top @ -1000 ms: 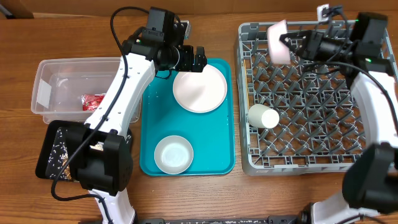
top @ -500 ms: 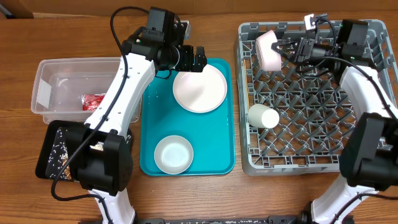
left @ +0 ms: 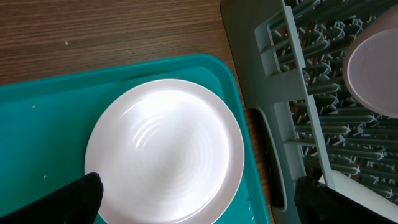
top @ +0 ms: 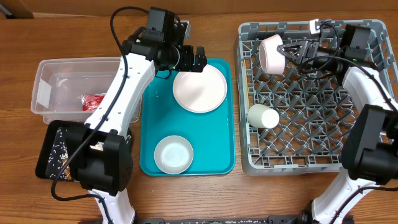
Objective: Sort waste into correct bins and load items into the dishwasher
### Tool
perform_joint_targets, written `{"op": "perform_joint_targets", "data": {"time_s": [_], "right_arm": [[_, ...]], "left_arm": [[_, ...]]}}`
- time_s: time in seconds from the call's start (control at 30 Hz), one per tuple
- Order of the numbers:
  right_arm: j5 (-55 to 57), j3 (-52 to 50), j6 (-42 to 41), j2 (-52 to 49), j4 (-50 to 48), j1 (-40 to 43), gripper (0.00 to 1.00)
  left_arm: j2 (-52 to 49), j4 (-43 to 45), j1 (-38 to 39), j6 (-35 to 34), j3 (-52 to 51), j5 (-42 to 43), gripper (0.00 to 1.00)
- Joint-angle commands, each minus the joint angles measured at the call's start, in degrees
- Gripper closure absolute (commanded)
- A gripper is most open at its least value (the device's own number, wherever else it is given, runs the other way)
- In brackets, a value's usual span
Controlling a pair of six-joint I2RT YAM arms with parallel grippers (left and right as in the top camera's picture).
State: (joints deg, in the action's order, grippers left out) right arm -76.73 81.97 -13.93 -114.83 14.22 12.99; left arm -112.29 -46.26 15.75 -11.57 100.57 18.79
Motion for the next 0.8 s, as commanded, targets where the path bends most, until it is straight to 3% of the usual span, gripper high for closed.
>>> {"op": "perform_joint_targets", "data": {"time_s": [0.0, 0.17, 0.63, 0.77], "right_arm": [[0.7, 0.9, 0.2, -0.2, 0.0, 1.0, 0.90], [3.2, 0.9, 0.2, -0.2, 0.0, 1.6, 0.78], [4.9, 0.9, 0.2, -0.2, 0.0, 9.8, 0.63], [5.3, 0.9, 0.2, -0.2, 0.2, 12.1, 0.62]], "left_arm": [[1.0, 0.0, 0.4, 1.3, 1.6, -0.4, 0.00], [1.0, 0.0, 0.4, 1.3, 1.6, -0.4, 0.00], [1.0, 0.0, 0.4, 1.3, 1.6, -0.4, 0.00], [1.0, 0.0, 0.4, 1.3, 1.6, -0.4, 0.00]]}}
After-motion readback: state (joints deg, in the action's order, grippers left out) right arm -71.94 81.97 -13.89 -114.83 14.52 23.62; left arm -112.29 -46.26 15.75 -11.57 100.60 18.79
